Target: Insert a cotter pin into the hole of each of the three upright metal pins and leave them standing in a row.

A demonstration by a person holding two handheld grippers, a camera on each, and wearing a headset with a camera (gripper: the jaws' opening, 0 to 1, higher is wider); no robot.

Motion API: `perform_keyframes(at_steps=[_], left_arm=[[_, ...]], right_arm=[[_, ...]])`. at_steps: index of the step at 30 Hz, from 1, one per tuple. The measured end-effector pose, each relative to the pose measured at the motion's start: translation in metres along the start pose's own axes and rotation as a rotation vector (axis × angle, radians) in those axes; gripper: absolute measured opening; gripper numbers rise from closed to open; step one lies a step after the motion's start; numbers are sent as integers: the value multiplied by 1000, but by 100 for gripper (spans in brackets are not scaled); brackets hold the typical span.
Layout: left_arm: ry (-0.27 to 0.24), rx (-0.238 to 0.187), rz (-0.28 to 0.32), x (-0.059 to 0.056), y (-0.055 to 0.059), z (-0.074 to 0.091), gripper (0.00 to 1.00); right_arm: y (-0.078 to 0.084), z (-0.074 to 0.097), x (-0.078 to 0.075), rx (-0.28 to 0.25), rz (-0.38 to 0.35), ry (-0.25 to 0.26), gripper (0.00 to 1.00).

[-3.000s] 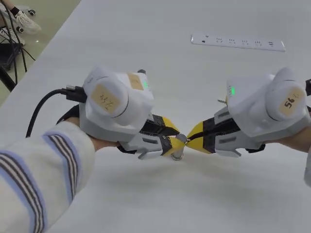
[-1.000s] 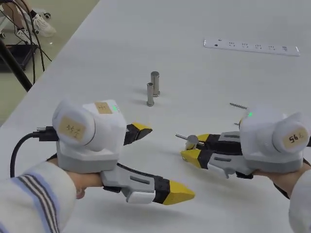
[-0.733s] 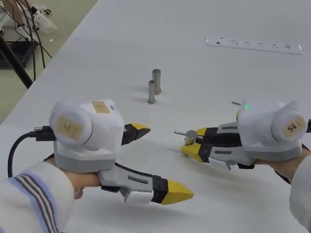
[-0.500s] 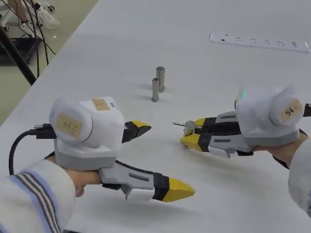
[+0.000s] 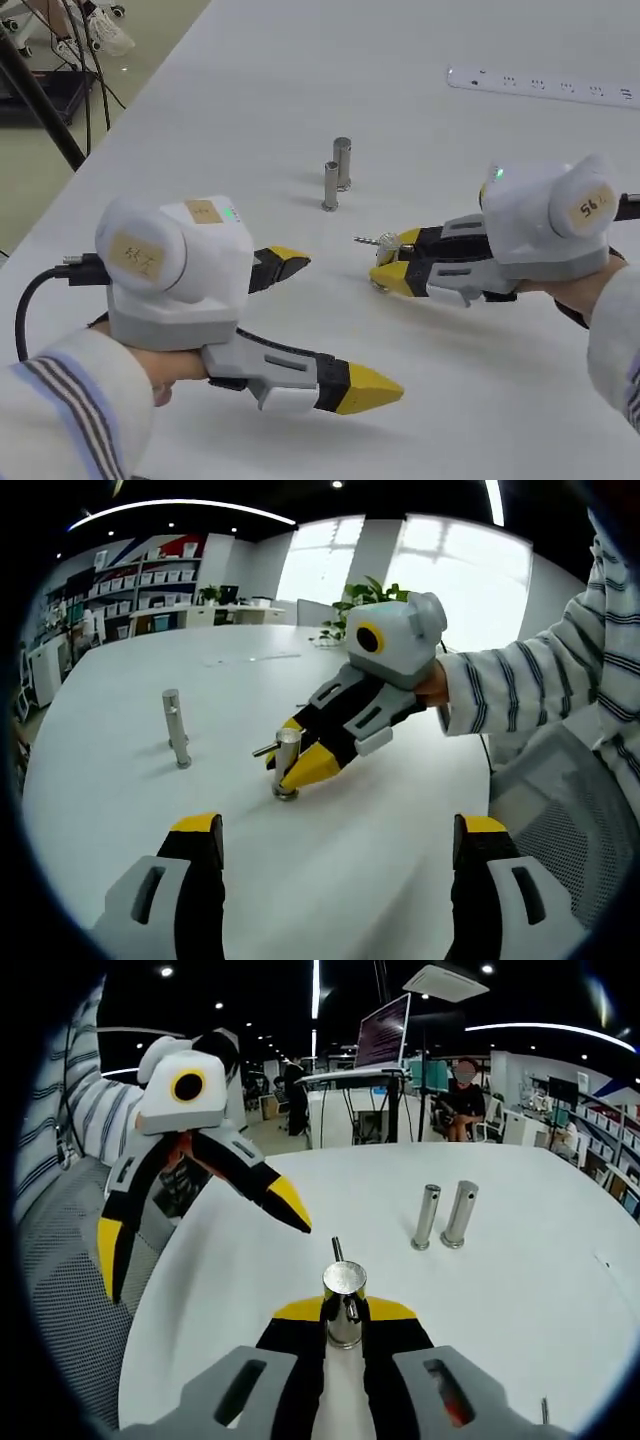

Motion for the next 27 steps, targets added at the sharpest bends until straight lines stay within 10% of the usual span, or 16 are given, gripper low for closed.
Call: perform_keyframes(at_steps=[27], left_arm=[[-40,-20,4,6,-12,5,94]], right_arm=[[-2,-1,4,-32,-62,29,15]])
Point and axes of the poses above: the centre of the closed fingertips' face, and the gripper's own axes: z roughly backward along the fingers, x roughly to its left, y roughly out of its underside, the point moved 6 cm from there along z, roughly backward along the fingers, and after that the axes turned 3 degrees about -x, right-handed, at the moved point
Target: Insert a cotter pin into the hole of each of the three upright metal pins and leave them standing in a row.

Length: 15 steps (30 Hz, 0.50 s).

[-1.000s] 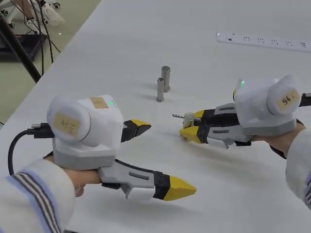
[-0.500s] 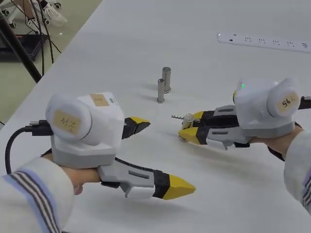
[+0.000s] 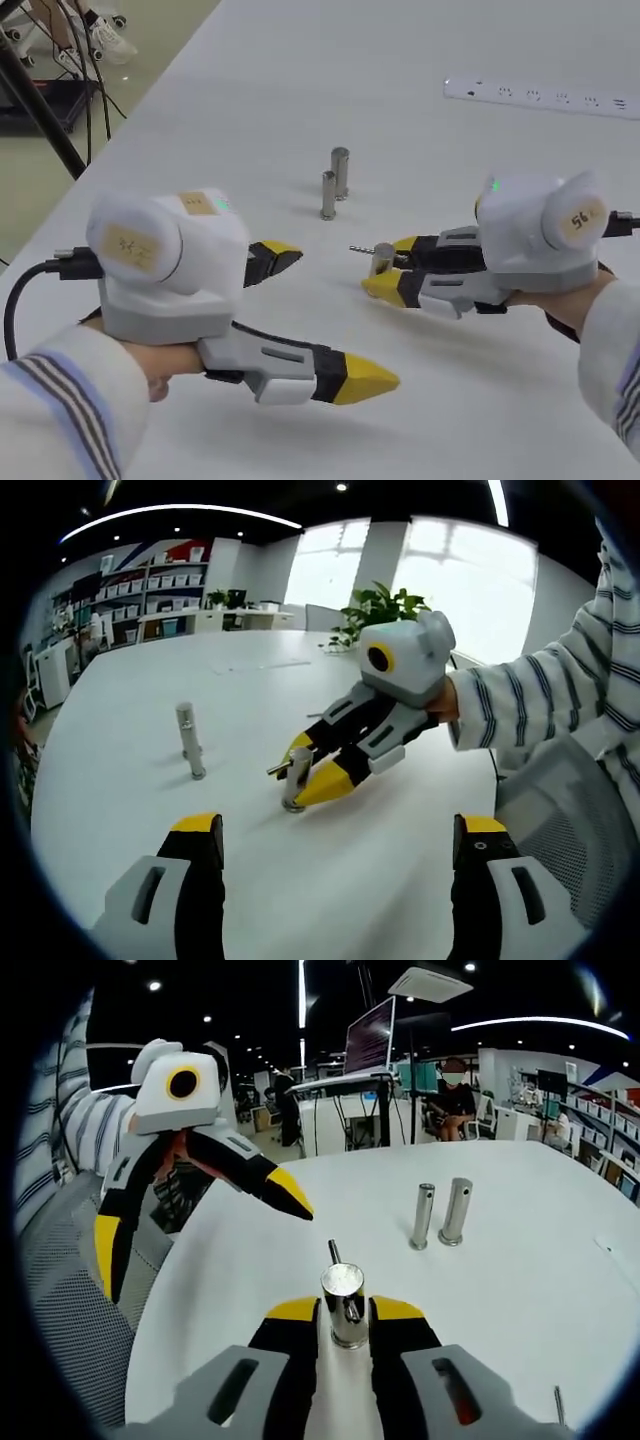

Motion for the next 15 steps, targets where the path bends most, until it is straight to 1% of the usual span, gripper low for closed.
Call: perform_keyframes(at_steps=[2,5,7,11,13,15], left_arm=[[-7,-3,-2,1,-1,3,94],[-15,-13,-5,2,-4,7,94],[-24,-33,-4,5,-9,10,94],[-35,-61,-5,6,-15,15,94],[-37,-69,-1,6,-16,16,94],[-41,-68,-1,6,-16,17,94]], right_arm=[[-3,4,3,-6,-1,20,19],[-5,10,7,-18,-3,27,22],[-9,20,10,-39,-9,51,24],[-16,38,17,-76,-42,94,35],[-18,47,19,-88,-70,114,37],[-21,57,22,-106,-85,142,39]])
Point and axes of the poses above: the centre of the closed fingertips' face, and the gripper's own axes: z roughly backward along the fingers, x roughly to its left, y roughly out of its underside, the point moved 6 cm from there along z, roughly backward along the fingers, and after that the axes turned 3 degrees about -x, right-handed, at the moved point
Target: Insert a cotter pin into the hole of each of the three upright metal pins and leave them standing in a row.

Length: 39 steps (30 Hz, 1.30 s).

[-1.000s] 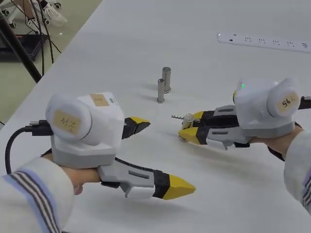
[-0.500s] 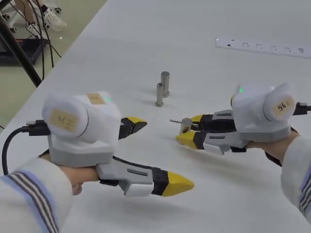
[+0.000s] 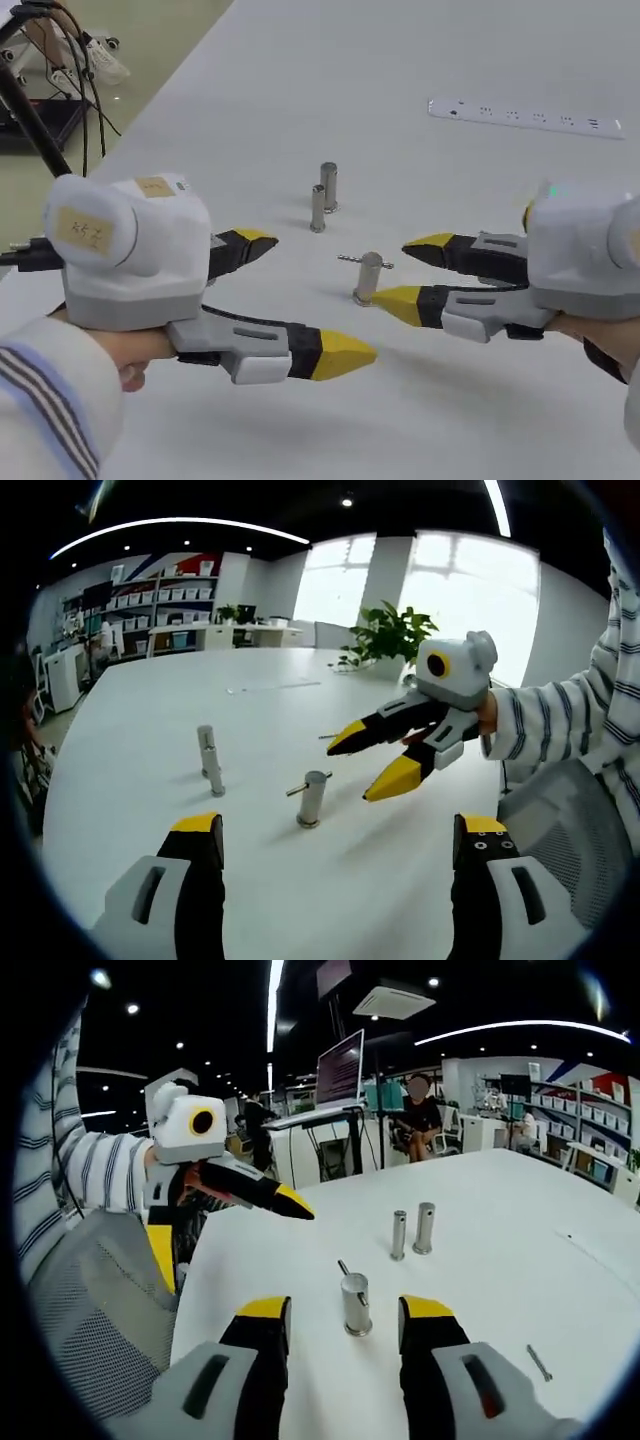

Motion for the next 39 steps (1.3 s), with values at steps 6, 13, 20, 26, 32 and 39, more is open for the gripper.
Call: perform_keyframes(at_steps=[6,13,20,26,32,39], left_arm=[[-5,-6,6,-4,2,4,94],[-6,-11,15,-8,3,8,94],[-16,-20,23,-7,3,13,94],[-25,-23,27,-2,2,15,94],[-38,5,-12,7,-1,14,95],[-49,9,-40,25,-13,13,95]], right_arm=[[0,26,5,-13,-44,75,62],[6,55,14,-20,-98,145,74],[21,83,16,-2,-187,233,81],[28,95,22,-16,-237,272,91],[34,96,23,9,-274,299,97],[38,100,26,22,-290,318,98]])
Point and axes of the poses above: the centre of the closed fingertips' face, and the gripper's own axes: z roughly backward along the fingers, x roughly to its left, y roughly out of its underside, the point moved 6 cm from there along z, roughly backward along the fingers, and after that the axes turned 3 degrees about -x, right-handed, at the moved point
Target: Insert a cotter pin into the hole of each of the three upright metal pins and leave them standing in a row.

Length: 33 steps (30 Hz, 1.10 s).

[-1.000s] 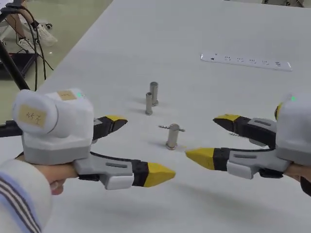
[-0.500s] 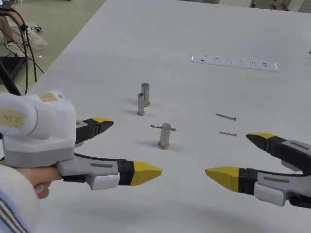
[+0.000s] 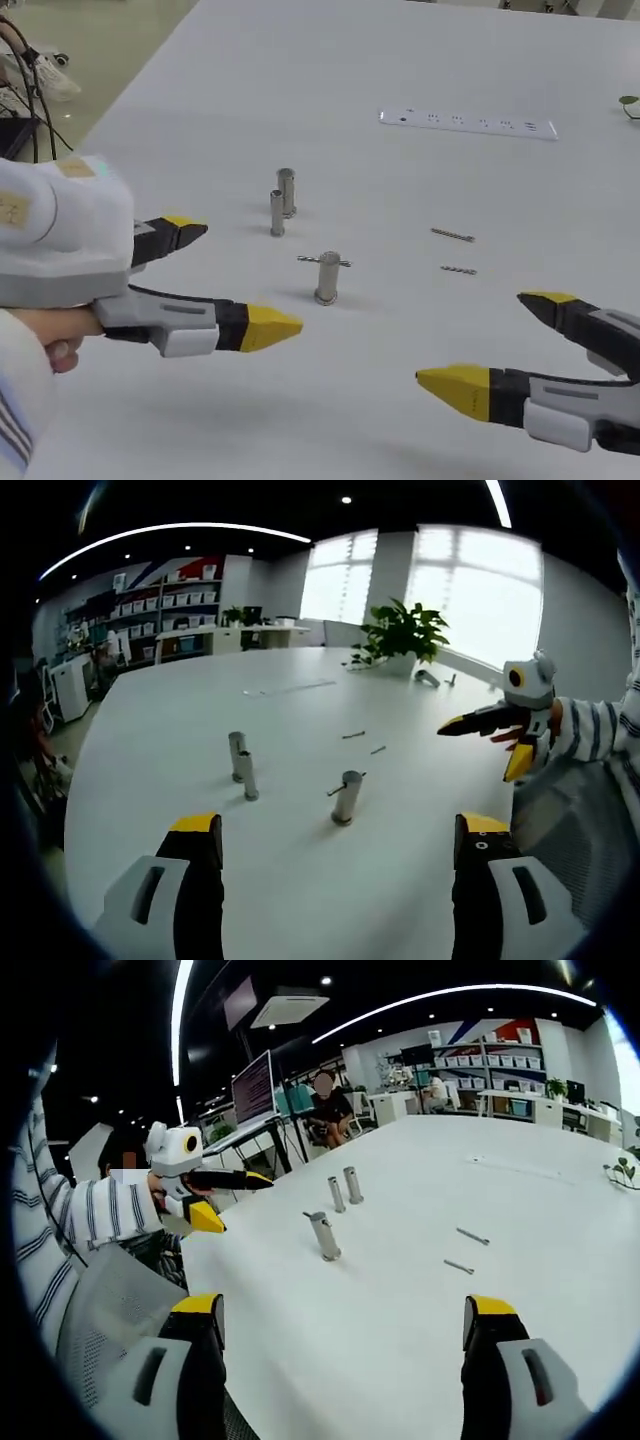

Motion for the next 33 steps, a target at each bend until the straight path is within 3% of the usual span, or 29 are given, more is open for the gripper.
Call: perform_keyframes(at_steps=[8,14,19,21,24,28,31,33], left_arm=[[-39,7,-12,36,-17,-10,91],[-63,6,-23,53,-25,-26,84],[-99,88,-92,62,-20,-43,76],[-101,81,-82,64,-20,-50,70],[-112,30,3,67,-20,-60,62],[-140,19,-13,74,-19,-70,53],[-125,-2,37,77,-17,-77,47],[-124,0,29,78,-16,-80,43]], right_arm=[[2,5,-5,3,28,21,97],[3,8,-8,13,18,25,95],[8,11,-11,39,10,36,95],[10,13,-14,49,5,42,95],[12,16,-17,51,5,50,94],[12,19,-21,52,6,58,94],[11,22,-23,41,-4,59,94],[11,23,-24,33,-11,61,94]])
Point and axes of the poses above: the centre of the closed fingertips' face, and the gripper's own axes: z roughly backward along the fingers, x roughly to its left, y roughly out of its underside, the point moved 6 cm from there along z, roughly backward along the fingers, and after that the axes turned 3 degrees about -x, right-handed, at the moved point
